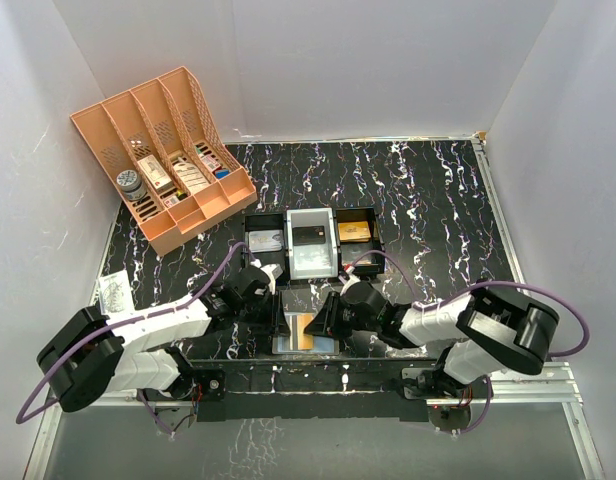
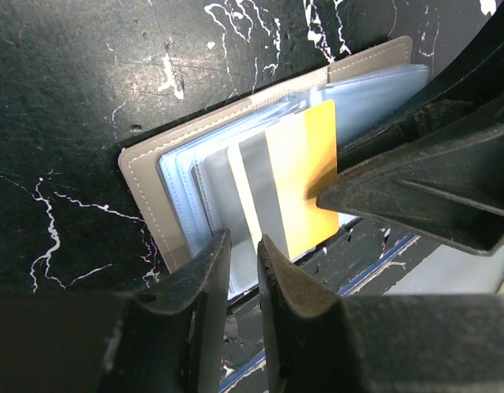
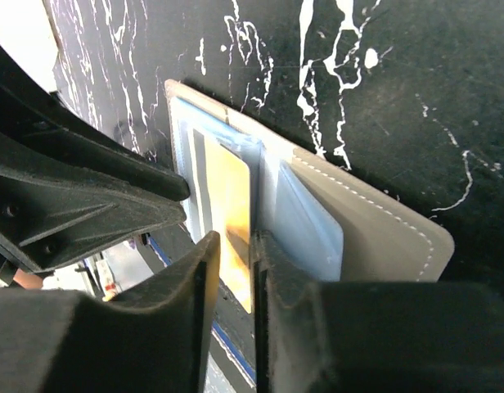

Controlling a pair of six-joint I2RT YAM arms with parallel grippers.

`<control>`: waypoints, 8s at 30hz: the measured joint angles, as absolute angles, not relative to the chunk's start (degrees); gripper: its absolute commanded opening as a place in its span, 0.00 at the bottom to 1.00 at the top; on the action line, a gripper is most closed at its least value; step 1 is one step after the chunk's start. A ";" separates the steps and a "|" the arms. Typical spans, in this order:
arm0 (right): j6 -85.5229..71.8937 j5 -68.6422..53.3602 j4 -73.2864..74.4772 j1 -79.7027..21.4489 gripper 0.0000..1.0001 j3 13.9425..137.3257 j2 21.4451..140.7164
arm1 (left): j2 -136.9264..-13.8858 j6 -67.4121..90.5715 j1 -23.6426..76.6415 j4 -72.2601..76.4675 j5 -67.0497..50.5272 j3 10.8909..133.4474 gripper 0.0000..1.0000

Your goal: Take the credit cards out of the card holder

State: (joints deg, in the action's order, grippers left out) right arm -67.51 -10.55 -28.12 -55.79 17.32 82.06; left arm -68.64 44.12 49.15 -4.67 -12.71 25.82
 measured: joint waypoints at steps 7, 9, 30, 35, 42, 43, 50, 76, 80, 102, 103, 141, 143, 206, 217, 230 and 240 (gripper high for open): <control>-67.57 -10.11 -27.83 -55.75 0.00 16.93 81.21 | -68.05 44.12 49.41 -7.88 -9.91 26.79 0.17; -67.22 -9.61 -26.33 -55.70 0.00 16.91 79.00 | -67.37 43.97 49.43 -9.63 -8.43 26.79 0.17; -65.65 -7.73 -22.96 -53.49 0.00 14.41 75.29 | -69.32 42.70 51.81 -5.06 -10.61 34.94 0.40; -65.65 -7.90 -23.11 -53.45 0.01 14.46 75.40 | -77.12 44.77 52.80 -2.35 -11.38 34.94 0.39; -65.63 -8.47 -23.29 -53.17 0.06 14.46 75.37 | -79.77 46.59 53.89 -2.04 -9.63 34.94 0.37; -65.54 -8.86 -23.53 -53.10 0.08 14.44 75.37 | -79.94 46.83 53.98 -1.93 -9.43 34.94 0.36; -66.06 -11.14 -28.32 -52.21 0.21 12.51 76.82 | -80.47 48.18 55.35 -1.15 -8.01 34.85 0.32; -65.58 -13.69 -28.03 -48.73 0.30 10.33 73.49 | -80.05 48.99 56.01 -0.86 -6.50 34.13 0.26; -66.11 -13.28 -27.73 -48.71 0.19 10.33 73.32 | -80.05 48.95 56.01 -0.89 -6.48 34.13 0.25; -56.03 -4.40 -5.28 -47.46 0.00 14.20 50.68 | -70.98 47.29 56.38 -9.72 -3.14 33.01 0.51; -54.72 -3.92 -3.77 -47.44 0.00 14.76 49.47 | -70.15 46.81 56.38 -10.87 -2.74 33.30 0.55; 38.41 4.75 -3.07 -30.92 0.00 42.50 76.71 | -50.26 22.90 28.36 -29.87 7.44 43.29 0.99; 42.63 4.71 -4.64 -30.89 0.00 41.85 78.96 | -51.05 22.68 28.36 -29.85 7.92 43.29 0.99; 6.17 4.64 1.72 -27.14 0.38 57.65 87.46 | -54.87 21.17 28.36 -29.82 9.96 43.29 0.99; -20.34 4.80 15.20 -26.96 0.30 60.86 92.62 | -55.11 21.15 28.36 -29.82 9.96 43.29 0.99; -24.32 5.02 20.64 -26.98 0.30 63.00 101.23 | -55.11 21.17 28.36 -29.91 10.09 43.29 0.99; -24.32 7.03 20.95 -27.03 0.37 67.79 106.41 | -55.53 21.17 28.36 -30.00 10.09 43.29 0.99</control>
